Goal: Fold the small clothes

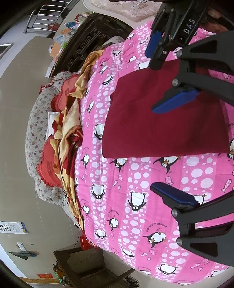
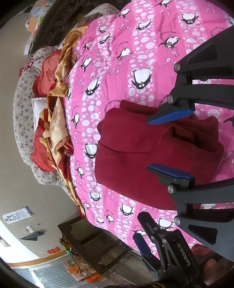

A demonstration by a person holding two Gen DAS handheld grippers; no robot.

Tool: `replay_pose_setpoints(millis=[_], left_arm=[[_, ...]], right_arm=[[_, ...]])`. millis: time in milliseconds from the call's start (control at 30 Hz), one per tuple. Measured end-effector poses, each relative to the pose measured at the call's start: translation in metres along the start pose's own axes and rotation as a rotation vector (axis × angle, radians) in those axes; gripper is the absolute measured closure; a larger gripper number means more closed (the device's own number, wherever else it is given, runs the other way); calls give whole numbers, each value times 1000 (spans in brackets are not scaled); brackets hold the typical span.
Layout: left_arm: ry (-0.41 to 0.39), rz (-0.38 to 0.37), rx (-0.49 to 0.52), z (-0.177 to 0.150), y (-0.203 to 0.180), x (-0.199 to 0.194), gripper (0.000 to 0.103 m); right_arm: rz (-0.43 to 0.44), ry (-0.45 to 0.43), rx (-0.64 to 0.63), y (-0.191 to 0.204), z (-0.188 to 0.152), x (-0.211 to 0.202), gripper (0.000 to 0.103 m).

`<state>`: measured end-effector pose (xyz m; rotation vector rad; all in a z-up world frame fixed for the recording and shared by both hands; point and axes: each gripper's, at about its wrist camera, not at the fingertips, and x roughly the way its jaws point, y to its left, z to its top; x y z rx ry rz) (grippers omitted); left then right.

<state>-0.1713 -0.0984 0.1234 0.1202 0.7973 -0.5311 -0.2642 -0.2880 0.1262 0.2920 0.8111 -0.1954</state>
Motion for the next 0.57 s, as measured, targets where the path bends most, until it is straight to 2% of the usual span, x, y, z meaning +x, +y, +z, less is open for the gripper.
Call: replay_pose_setpoints(millis=[567], left_arm=[[8,-4,2,-1,5,7,21]], right_arm=[[10,34,8,-3,-3,10,32]])
